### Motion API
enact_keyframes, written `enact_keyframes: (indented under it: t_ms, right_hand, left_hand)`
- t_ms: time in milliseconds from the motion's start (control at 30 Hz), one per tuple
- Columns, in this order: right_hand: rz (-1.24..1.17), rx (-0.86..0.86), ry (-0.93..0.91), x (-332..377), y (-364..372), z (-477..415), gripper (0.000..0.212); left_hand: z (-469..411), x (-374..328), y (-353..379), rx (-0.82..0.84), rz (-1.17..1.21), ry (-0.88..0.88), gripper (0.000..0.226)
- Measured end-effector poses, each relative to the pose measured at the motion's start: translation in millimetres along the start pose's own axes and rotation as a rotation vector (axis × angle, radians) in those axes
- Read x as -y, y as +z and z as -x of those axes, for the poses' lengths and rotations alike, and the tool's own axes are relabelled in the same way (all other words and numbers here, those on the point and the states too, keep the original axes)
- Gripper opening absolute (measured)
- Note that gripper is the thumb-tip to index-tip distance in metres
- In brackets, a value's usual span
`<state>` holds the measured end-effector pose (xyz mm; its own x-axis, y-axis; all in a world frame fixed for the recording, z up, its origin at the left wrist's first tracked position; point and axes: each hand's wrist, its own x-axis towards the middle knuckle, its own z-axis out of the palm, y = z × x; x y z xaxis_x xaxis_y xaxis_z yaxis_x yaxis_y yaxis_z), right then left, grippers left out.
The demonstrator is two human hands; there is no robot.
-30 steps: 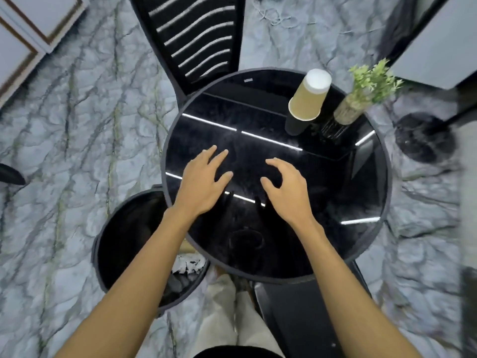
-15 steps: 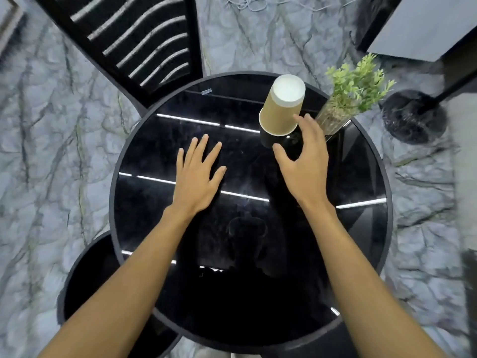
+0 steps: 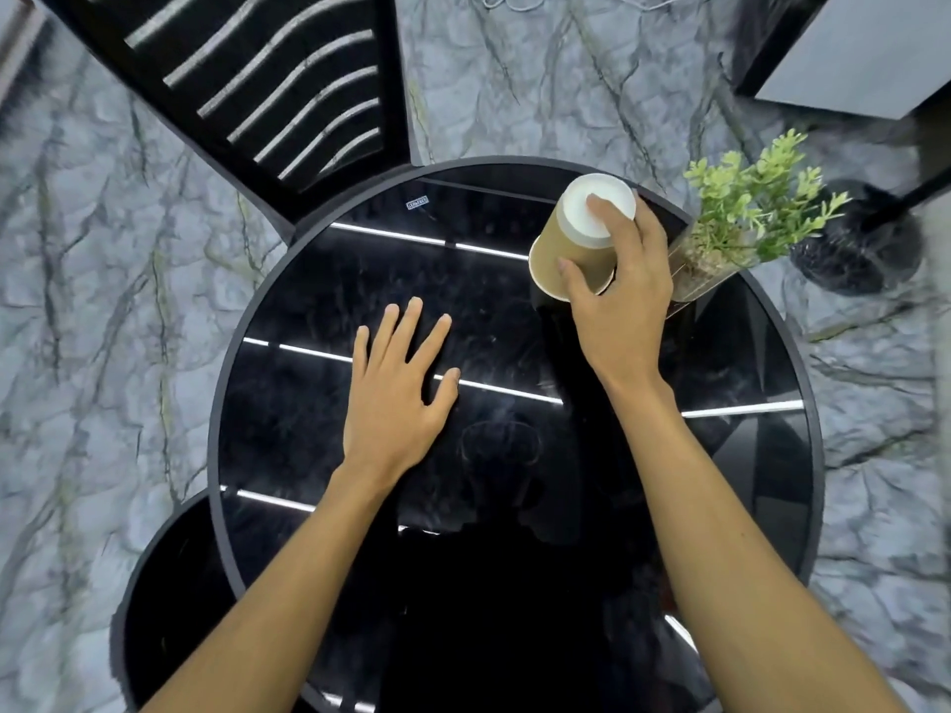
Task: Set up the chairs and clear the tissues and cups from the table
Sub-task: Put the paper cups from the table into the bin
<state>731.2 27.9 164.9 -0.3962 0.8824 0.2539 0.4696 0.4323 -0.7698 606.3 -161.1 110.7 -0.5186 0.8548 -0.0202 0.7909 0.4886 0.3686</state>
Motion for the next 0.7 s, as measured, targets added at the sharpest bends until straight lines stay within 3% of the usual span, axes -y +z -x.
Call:
enact_keyframes:
  t_ms: [500, 700]
  right_hand:
    - [-0.048, 0.005, -0.034, 14, -15, 26, 0.053]
    - [-0.062, 0.084, -0.057, 42, -20, 65, 0.053]
  left_hand:
    - [2, 1, 0, 0.032, -0.06, 0.012, 0.056]
    - [11, 0, -20, 0.182, -0.051, -0.016, 0.059]
